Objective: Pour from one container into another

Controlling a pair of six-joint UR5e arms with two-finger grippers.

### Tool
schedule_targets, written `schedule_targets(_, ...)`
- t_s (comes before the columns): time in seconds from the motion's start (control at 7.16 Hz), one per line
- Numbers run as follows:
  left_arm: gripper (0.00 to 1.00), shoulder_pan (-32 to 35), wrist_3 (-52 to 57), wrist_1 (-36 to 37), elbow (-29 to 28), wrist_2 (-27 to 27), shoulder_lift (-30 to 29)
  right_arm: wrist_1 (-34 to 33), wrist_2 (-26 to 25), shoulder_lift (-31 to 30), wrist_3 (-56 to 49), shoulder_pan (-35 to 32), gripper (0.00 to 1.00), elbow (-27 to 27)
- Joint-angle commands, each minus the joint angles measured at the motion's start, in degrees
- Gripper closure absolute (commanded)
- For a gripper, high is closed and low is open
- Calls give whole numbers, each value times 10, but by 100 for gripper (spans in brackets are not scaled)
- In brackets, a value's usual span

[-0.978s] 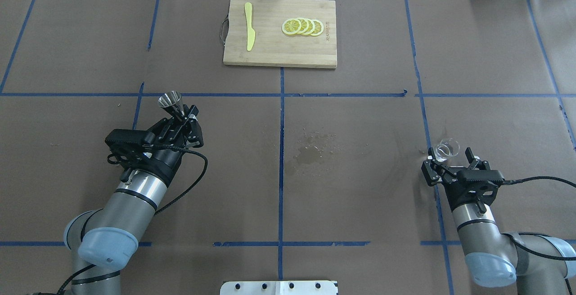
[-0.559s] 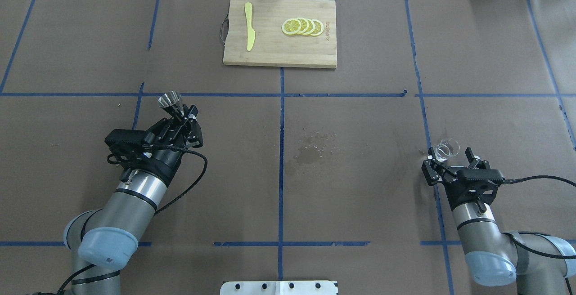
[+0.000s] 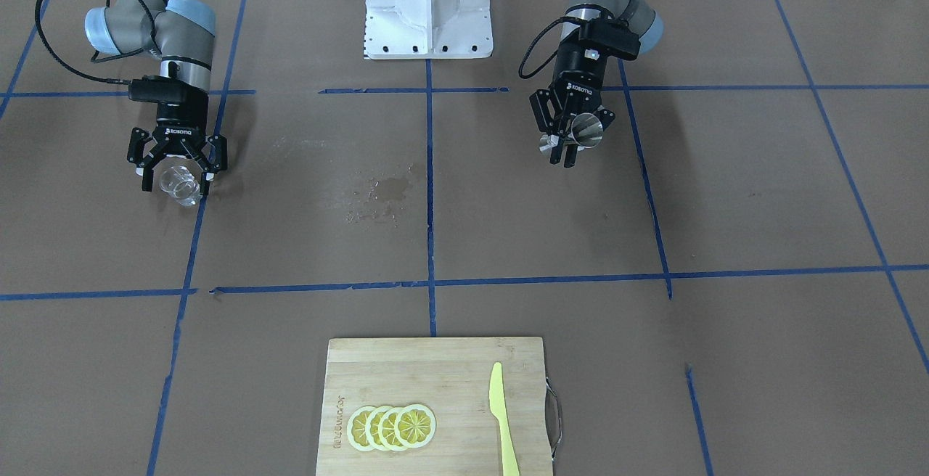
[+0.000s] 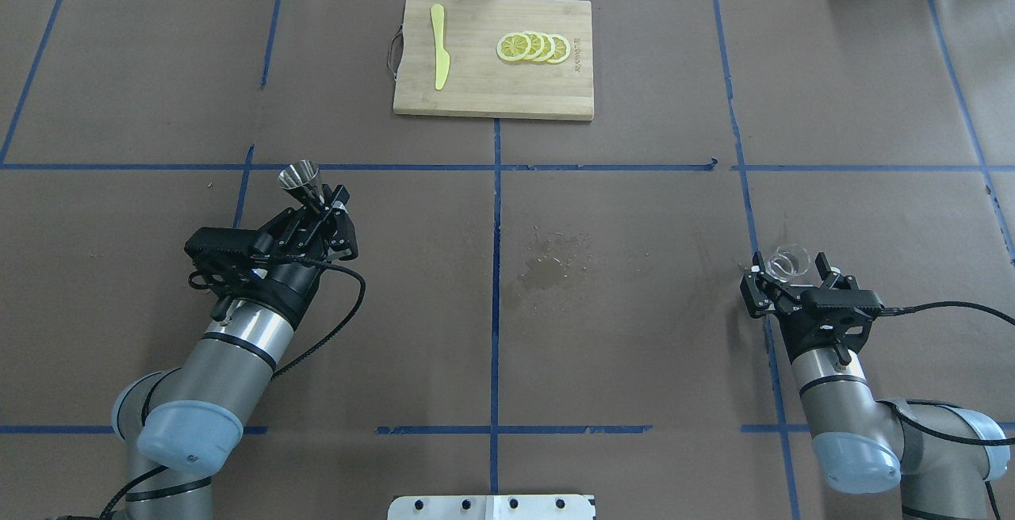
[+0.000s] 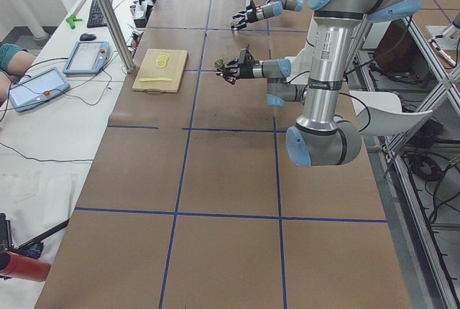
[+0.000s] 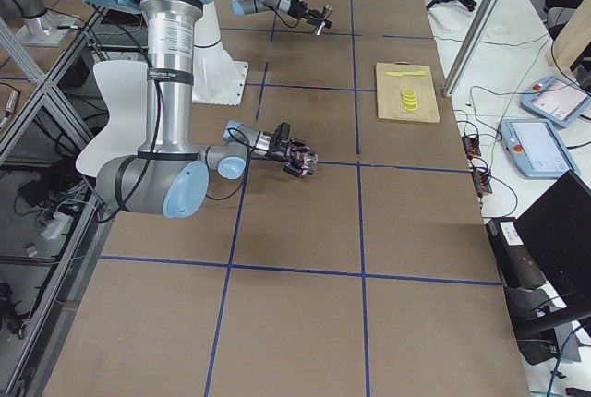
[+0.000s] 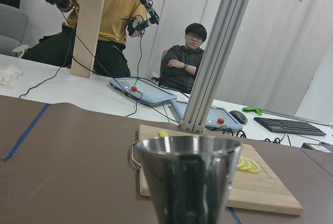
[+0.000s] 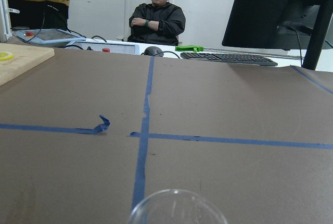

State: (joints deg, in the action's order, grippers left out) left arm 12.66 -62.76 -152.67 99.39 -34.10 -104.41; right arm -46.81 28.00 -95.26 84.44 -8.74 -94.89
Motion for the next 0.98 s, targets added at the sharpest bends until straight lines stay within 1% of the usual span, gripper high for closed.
schedule_targets(0.0, 100, 0, 0, 0, -1, 0, 0, 0, 1, 3, 0, 0, 20, 1)
schedule_targets(0.14, 100, 0, 0, 0, -2, 0, 1, 0, 1, 6, -1, 0, 32, 1)
schedule_targets(0.28, 100, 0, 0, 0, -2, 0, 1, 0, 1, 6, -1, 0, 32, 1)
schedule_targets(0.56, 100, 0, 0, 0, -1, 0, 1, 0, 1, 6, -1, 0, 28, 1)
schedule_targets(0.84, 100, 0, 0, 0, -1, 0, 0, 0, 2, 6, -1, 1, 27, 1)
